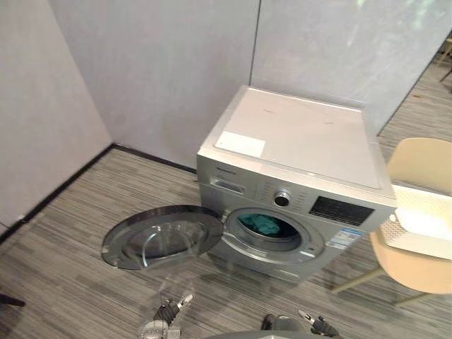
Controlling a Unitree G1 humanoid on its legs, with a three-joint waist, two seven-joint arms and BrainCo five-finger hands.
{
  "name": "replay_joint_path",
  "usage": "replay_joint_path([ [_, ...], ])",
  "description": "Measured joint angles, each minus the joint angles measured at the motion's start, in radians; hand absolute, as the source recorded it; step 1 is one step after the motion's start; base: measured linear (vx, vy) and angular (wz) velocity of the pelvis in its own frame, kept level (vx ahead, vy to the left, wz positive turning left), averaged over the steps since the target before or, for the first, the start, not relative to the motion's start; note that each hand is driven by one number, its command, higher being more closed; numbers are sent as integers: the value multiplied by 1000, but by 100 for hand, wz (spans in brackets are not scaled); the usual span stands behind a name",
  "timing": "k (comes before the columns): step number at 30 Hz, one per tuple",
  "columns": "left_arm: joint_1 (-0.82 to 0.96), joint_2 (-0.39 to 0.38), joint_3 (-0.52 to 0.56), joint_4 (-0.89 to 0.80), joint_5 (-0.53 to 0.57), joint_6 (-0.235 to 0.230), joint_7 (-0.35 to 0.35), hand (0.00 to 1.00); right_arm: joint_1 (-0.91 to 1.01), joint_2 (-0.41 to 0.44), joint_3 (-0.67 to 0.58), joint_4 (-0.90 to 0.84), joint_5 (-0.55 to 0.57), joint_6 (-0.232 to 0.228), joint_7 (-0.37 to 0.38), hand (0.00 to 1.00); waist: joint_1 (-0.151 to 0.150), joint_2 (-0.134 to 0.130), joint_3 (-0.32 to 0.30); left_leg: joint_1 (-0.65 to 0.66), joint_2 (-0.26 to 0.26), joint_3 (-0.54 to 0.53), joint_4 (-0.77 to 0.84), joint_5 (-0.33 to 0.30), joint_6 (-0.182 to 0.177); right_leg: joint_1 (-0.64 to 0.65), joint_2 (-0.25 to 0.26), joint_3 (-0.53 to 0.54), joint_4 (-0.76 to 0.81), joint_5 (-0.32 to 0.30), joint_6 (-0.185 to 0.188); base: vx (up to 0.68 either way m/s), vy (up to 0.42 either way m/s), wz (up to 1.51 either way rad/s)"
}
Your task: Pick up the laundry basket with both hands and put the clothes into the washing machine.
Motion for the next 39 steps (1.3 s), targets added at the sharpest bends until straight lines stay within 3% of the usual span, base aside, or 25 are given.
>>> replay_joint_path([
  [2, -7, -25, 33, 11, -1, 1, 1, 0, -15, -20, 10, 1, -5, -1, 0, 0, 11, 21, -24, -35, -1, 11, -17, 16, 4, 43, 42, 6, -196, 10, -6, -8, -37, -26],
  [5, -13, -62, 67, 15, -3, 1, 3, 0, -57, -37, 45, 2, -11, 1, 0, 0, 21, 87, -12, -56, 13, 45, -16, 42, 14, 62, 84, 32, -351, 120, -6, -59, 40, -31],
  [8, -12, -74, 86, 15, -10, 1, 7, 0, -70, -37, 80, 2, -32, 2, 1, 0, 38, 99, -14, -75, 24, 73, -12, 42, 15, 110, 113, 54, -510, 217, -12, -115, 37, -31],
  [11, -18, -69, 100, 15, -13, 0, 11, 0, -73, -20, 100, 1, -41, -1, 2, 0, 39, 84, -6, -97, 29, 78, 7, 41, 14, 155, 127, 54, -640, 285, -12, -97, -26, -7],
  [17, -31, -87, 79, -26, -17, -6, 40, 0, -68, -54, 137, 1, -41, -22, -1, 0, 58, 121, 38, -129, 64, 32, 113, 9, -5, 188, 150, 19, -640, 279, -12, -77, -20, 13],
  [18, -22, -104, 54, -65, -52, -10, 48, 0, -60, -71, 137, 1, -42, -23, -2, 0, 59, 147, 48, -136, 66, 6, 120, 11, -9, 192, 144, 2, -627, 271, -18, -72, 28, 39],
  [19, -18, -111, 43, -80, -64, -13, 48, 0, -61, -77, 134, 0, -41, -23, -2, 0, 59, 158, 52, -136, 68, -4, 120, 15, -15, 191, 143, -4, -616, 266, -21, -77, 23, 43],
  [21, -3, -124, 15, -132, -93, -16, 49, 0, -61, -93, 133, -1, -42, -22, -5, 0, 59, 165, 53, -131, 66, -21, 88, 36, -50, 179, 127, -19, -592, 247, -13, -41, 10, 34],
  [22, 9, -125, -13, -215, -107, -16, 48, 0, -59, -87, 129, -24, -41, -23, -8, 0, 58, 162, 54, -132, 61, -13, 113, 35, -49, 170, 100, -36, -576, 237, -19, -19, 28, 31],
  [24, 29, -128, -14, -333, -122, -17, 48, 0, -53, -88, 124, -58, -41, -23, -10, 0, 60, 154, 54, -137, 69, -16, 214, 9, -5, 158, 69, -35, -551, 228, -6, -35, 54, 17],
  [26, 50, -131, -14, -453, -122, -22, 50, 0, -47, -90, 124, -88, -41, -27, -9, 0, 52, 175, 35, -116, 87, -29, 171, 41, -8, 158, 68, -35, -572, 237, 23, -48, 163, 12],
  [28, 42, -131, -17, -565, -122, -35, 53, 0, -52, -95, 124, -87, -41, -25, -10, 0, 47, 198, 8, -107, 68, -71, 48, 36, -18, 155, 72, -42, -646, 261, 62, -24, 176, 37],
  [29, 22, -117, -26, -614, -122, -40, 60, 0, -58, -75, 122, -82, -41, -24, -9, 0, 34, 180, 18, -106, 41, -78, 6, 46, -13, 153, 49, -62, -646, 274, 68, -49, 121, 48],
  [32, 51, -91, -32, -739, -120, -38, 79, 0, -53, -52, 120, -77, -40, -24, -13, 0, 36, 150, -8, -87, 2, -88, -36, 53, -5, 160, 20, -61, -646, 277, 67, -34, 136, 23],
  [34, 66, -82, -29, -842, -119, -40, 91, 0, -51, -44, 137, -76, -40, -26, -15, 0, 34, 149, -20, -86, -10, -92, -46, 52, -5, 158, 15, -61, -646, 277, 67, 42, 52, 8],
  [36, 67, -72, -17, -981, -115, -70, 93, 0, -51, -46, 163, -75, -41, -30, -9, 0, 34, 150, -27, -85, -11, -97, -53, 54, -7, 157, 15, -61, -646, 293, 56, 63, 20, 9],
  [37, 66, -72, -7, -1011, -109, -80, 95, 0, -51, -48, 175, -75, -41, -32, -7, 0, 34, 152, -29, -82, -11, -97, -59, 55, -5, 156, 15, -60, -646, 315, 39, 66, 1, 2],
  [39, 65, -74, 10, -1034, -82, -92, 114, 0, -47, -57, 200, -75, -50, -33, 0, 0, 33, 165, -36, -68, -4, -94, -81, 60, -7, 154, 25, -58, -646, 318, 43, 106, -11, -9],
])
